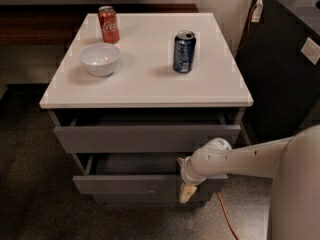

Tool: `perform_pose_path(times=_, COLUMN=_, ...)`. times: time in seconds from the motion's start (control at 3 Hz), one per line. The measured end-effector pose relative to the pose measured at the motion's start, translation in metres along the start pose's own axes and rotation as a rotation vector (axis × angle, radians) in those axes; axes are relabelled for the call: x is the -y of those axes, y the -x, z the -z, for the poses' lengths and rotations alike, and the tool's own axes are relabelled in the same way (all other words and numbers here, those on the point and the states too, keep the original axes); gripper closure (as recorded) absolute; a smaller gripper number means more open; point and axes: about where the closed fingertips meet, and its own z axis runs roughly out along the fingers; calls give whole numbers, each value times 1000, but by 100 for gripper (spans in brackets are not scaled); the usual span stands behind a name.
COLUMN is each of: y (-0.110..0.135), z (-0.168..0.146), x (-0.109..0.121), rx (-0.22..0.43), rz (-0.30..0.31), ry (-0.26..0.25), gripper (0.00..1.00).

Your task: Open middle drawer

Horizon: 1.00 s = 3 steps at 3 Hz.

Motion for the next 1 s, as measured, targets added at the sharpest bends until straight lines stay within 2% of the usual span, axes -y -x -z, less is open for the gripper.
perform_pose_path(times=0.33, y=-3, z=-10, x=2, rx=-4, rz=-8, ry=4, gripper=1)
perform_pose_path(times=0.67, y=-9, z=-20, x=1, rx=-18, rz=-19, ry=15, gripper=30)
perform_pose_path(times=1.0, y=-11, z=-24, x=-3, rx=-23, rz=-23, ry=28, gripper=54)
